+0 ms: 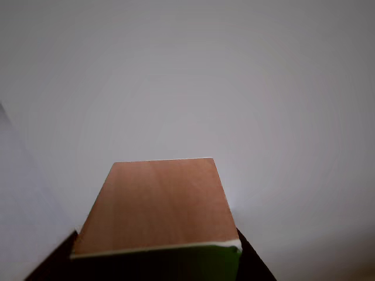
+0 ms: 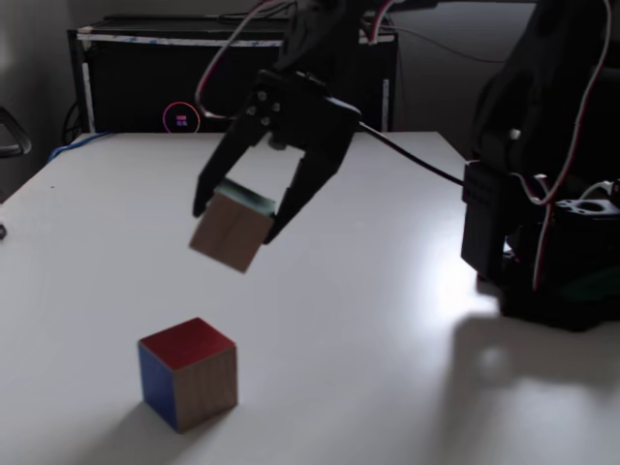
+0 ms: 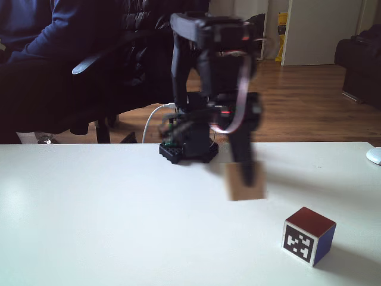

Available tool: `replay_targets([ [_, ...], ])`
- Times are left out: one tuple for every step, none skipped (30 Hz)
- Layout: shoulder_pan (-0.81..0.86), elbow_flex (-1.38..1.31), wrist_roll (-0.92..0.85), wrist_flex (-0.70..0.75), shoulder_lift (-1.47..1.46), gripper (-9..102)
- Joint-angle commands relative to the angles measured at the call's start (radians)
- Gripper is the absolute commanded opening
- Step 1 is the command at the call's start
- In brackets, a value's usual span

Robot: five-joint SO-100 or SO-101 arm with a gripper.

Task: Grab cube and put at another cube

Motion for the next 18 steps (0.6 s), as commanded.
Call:
replay_targets([
  [-0.064,-0.129,0.009,0.015,-0.055,14],
  [-0.078,-0.156,0.018,0.021,-0.08,14],
  [-0.091,-0.189,0.029,0.034,-0.109,14],
  [-0.103,-0.219,0.038,0.048,-0.141,14],
  [-0.115,-0.253,0.051,0.063,-0.175,14],
  [-0.126,-0.287,0.06,0.08,-0.21,14],
  [-0.135,-0.322,0.067,0.097,-0.245,15],
  [-0.144,-0.354,0.075,0.112,-0.276,15],
  [-0.152,-0.382,0.08,0.121,-0.301,15],
  [-0.156,-0.403,0.081,0.126,-0.321,15],
  [-0.161,-0.42,0.084,0.129,-0.334,15],
  [-0.166,-0.433,0.086,0.129,-0.345,15],
  [-0.167,-0.446,0.087,0.129,-0.356,15],
  [-0.172,-0.46,0.086,0.132,-0.368,15],
  [-0.176,-0.477,0.087,0.135,-0.38,15],
  [-0.179,-0.494,0.091,0.14,-0.394,15],
  [-0.183,-0.514,0.094,0.146,-0.408,15],
  [-0.186,-0.532,0.098,0.152,-0.422,15],
])
